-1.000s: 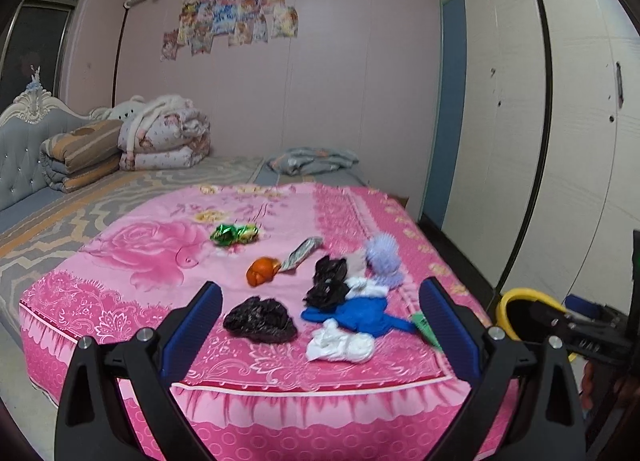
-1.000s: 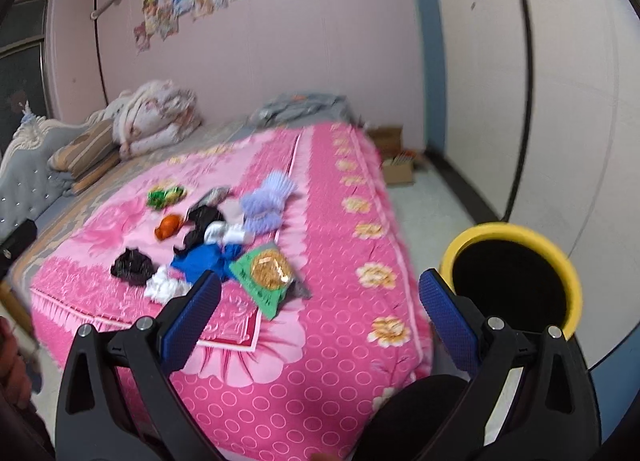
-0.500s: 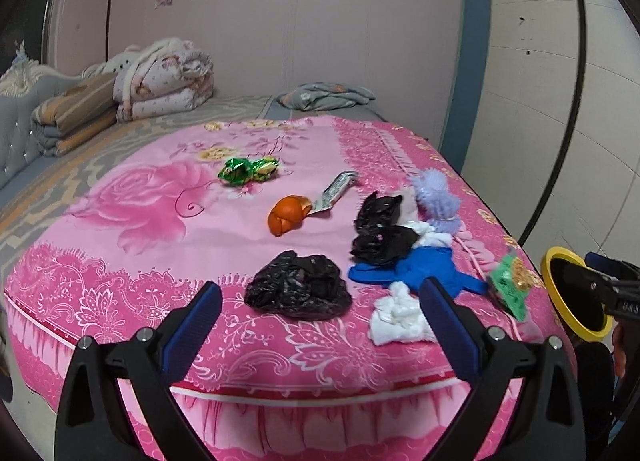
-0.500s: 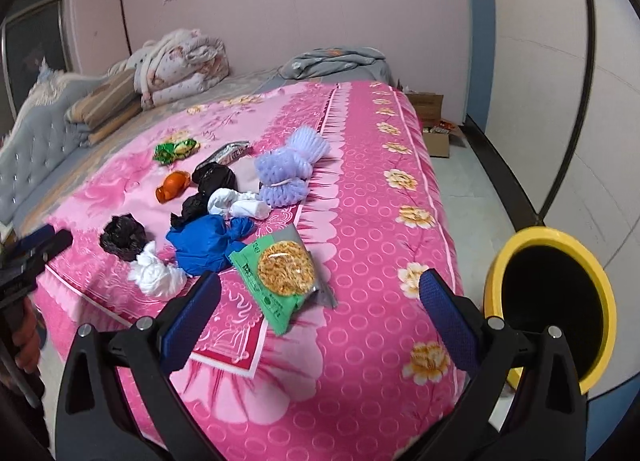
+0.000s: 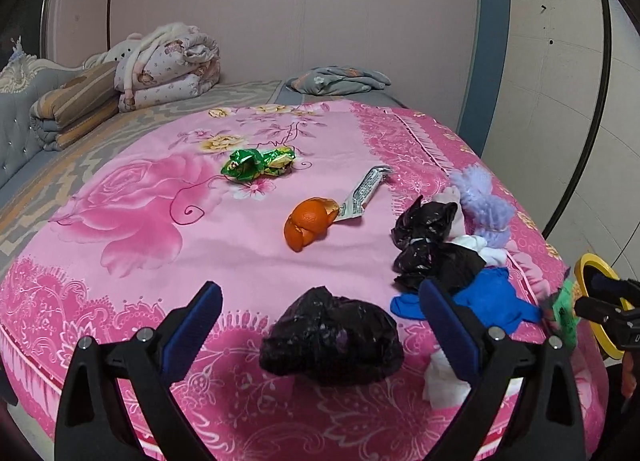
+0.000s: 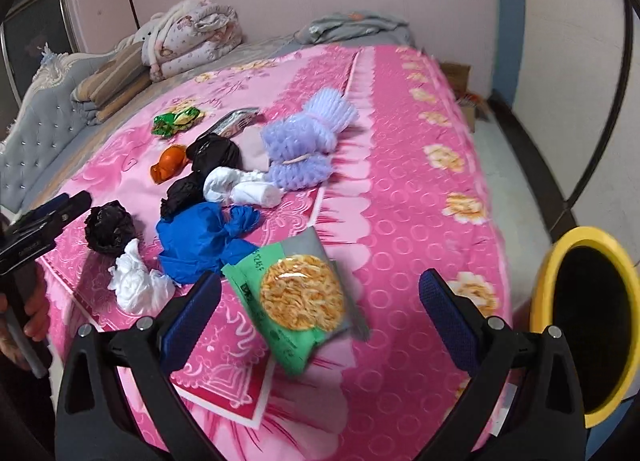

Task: Collect trash
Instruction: 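Grasp the green chip bag with the right gripper while the left grasps the black plastic bag, then carry the chip bag and black bag over the yellow-rimmed bin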

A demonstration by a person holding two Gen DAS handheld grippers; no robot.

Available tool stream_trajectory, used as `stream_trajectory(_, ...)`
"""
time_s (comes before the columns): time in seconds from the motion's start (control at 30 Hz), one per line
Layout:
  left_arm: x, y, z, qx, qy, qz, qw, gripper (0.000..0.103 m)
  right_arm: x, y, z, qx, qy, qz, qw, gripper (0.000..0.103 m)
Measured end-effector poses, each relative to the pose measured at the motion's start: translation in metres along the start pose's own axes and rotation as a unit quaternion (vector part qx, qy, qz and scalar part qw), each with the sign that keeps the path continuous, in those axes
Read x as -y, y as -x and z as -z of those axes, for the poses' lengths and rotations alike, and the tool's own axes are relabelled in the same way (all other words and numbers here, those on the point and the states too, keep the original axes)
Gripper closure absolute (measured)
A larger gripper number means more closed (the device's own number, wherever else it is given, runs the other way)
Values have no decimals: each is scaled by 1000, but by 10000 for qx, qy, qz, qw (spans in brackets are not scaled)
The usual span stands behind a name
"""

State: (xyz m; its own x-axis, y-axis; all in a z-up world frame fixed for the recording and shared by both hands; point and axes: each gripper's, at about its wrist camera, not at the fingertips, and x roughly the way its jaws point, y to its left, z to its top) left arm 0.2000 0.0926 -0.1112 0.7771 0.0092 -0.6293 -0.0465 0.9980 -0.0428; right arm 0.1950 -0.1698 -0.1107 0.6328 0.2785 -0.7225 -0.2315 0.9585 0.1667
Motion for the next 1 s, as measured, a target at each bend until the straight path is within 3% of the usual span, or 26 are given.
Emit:
stream_trajectory(0.13,2,-16,1,-161,-53,141,9998,9,0,-16,1,-186,-75,-169,9997,10)
stream_trajectory(0.23,6,-24,4,-238,-86,260,9993,24,2,-22,2,-247,-115,-232,9994,24)
stream_trajectory(0.33,10,-33,9,-328,-161,340,9988,44,4,-25,4,-252,-170,-229,9993,28)
stream_trajectory(0.47,16,-40,13,-325,-266,301,9987,57,8,-31,7,-359,-226,-341,9985,46)
stream_trajectory(0.53,15,-40,13,-302,-216,313,9988,60,9,-34,8,-427,-247,-447,9978,53)
stream_trajectory(0.7,9,-36,12,-239,-18,416,9988,65,7,-27,7,-280,-198,-471,9983,61)
stream_trajectory(1.0,1,-18,5,-100,147,436,9989,70,9,0,1,41,-222,-386,9990,62)
